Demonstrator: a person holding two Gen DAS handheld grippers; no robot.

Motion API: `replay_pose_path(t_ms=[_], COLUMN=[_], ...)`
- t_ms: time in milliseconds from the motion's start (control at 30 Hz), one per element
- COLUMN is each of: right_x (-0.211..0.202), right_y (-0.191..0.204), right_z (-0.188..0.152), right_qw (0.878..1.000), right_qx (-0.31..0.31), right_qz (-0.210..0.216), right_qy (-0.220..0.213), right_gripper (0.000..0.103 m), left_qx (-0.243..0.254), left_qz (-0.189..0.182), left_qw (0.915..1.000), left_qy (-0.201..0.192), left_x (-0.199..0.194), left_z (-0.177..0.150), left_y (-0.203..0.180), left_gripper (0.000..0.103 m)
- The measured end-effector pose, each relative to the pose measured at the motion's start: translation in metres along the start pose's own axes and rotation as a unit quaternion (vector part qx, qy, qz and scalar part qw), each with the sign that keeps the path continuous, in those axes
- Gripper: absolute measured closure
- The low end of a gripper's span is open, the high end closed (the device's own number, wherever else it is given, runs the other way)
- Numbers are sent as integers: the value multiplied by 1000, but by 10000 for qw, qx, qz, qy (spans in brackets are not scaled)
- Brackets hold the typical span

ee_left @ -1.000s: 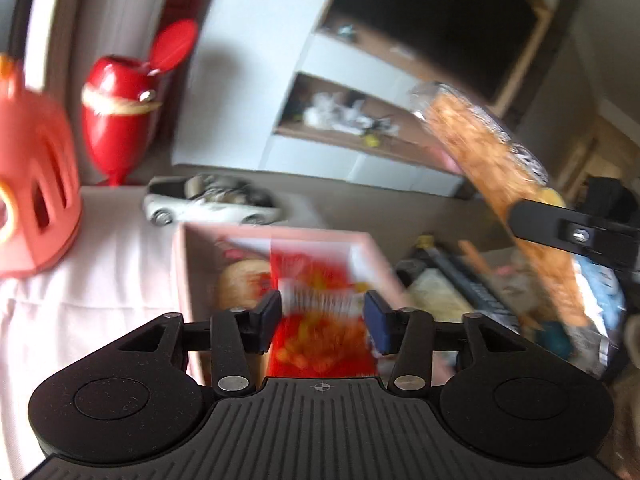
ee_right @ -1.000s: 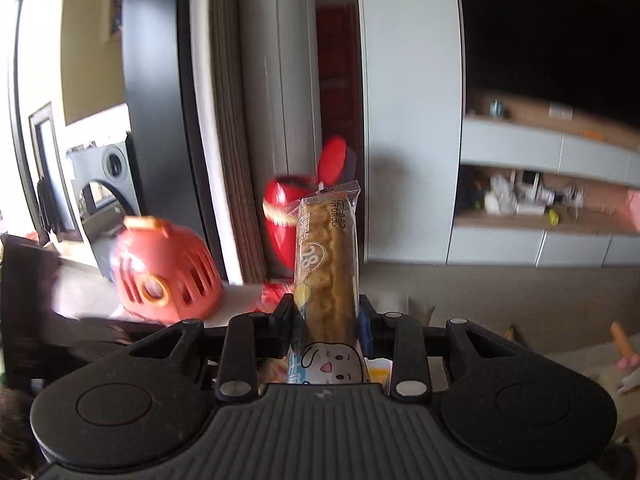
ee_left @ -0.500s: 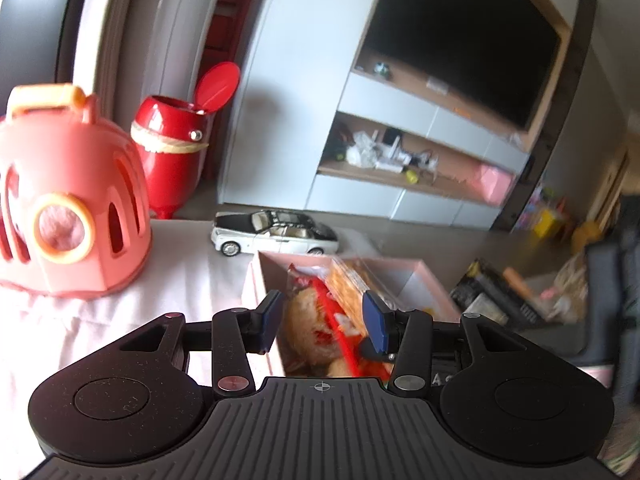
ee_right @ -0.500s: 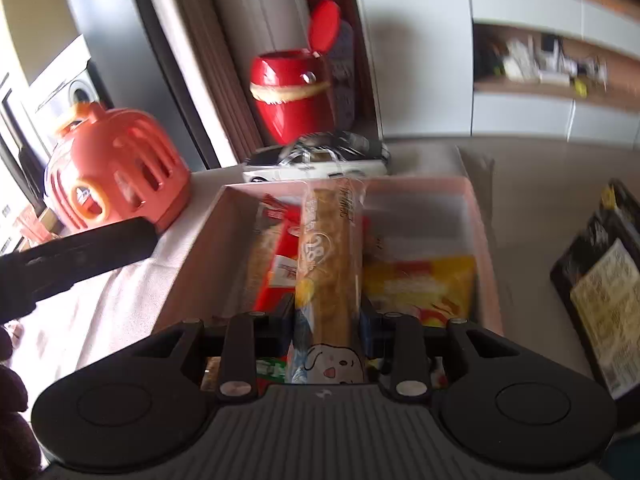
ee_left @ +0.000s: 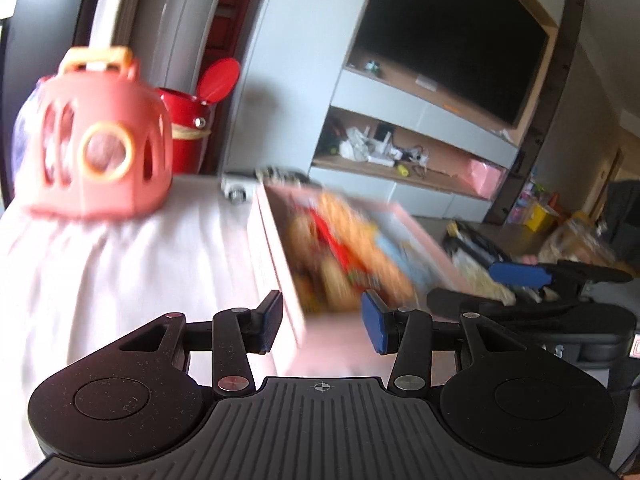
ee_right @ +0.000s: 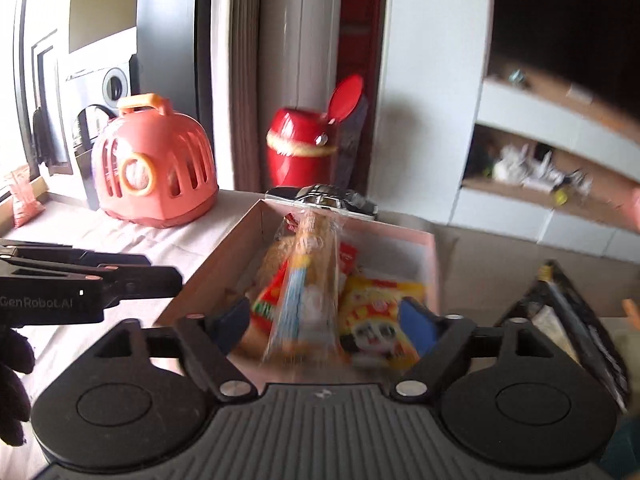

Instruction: Organize snacks

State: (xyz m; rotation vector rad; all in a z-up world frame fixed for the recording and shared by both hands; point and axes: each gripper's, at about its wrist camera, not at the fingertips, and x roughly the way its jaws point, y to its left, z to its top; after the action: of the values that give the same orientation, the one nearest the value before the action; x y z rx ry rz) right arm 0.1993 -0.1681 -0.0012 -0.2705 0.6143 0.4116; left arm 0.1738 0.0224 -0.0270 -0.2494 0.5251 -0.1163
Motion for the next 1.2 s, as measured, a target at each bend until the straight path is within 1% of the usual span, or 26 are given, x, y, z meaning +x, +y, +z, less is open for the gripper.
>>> replay_pose_path(t_ms=[33,133,233,267,333,400,467,567,633,700,900,1200], right_x=[-6,-16,-18,-19,-20,-20,-25,-29,-29,-29,-26,-26], right_y=[3,9,14,17,21,25,24,18,14,14,15,15], right_z=[-11,-48,-80,-87,-98,-106,-114,-118,-120,-121,-120,-120], right_qw=[10000,9986,9953,9943,9935,9932,9938,9924,9908,9912,9911,9905], right_qx=[32,334,670,740,807,792,815,965,1099,1074,1046,1070], right_qz=[-69,-152,-135,-111,-188,-372,-453,-521,-583,-570,-607,-632], right_qy=[43,377,686,764,777,773,607,566,533,528,558,581], right_gripper=[16,16,16,16,16,16,15,15,15,14,12,10], left_qx=[46,233,307,329,505,568,657,785,780,785,1230,1116], left_qz=[13,82,237,262,404,488,555,622,615,618,844,776], left_qw=[10000,9995,9981,9979,9966,9959,9953,9941,9942,9941,9874,9892], left_qy=[43,215,471,501,508,498,456,415,413,418,536,544], left_x=[-5,-18,-19,-18,-15,-11,-9,-6,-7,-7,-2,-3], left_z=[-13,-48,-67,-71,-79,-83,-85,-89,-89,-89,-88,-87], left_y=[-3,-11,-17,-19,-24,-27,-29,-31,-30,-30,-43,-39], left_gripper=[55,55,55,55,55,54,54,54,54,54,53,53])
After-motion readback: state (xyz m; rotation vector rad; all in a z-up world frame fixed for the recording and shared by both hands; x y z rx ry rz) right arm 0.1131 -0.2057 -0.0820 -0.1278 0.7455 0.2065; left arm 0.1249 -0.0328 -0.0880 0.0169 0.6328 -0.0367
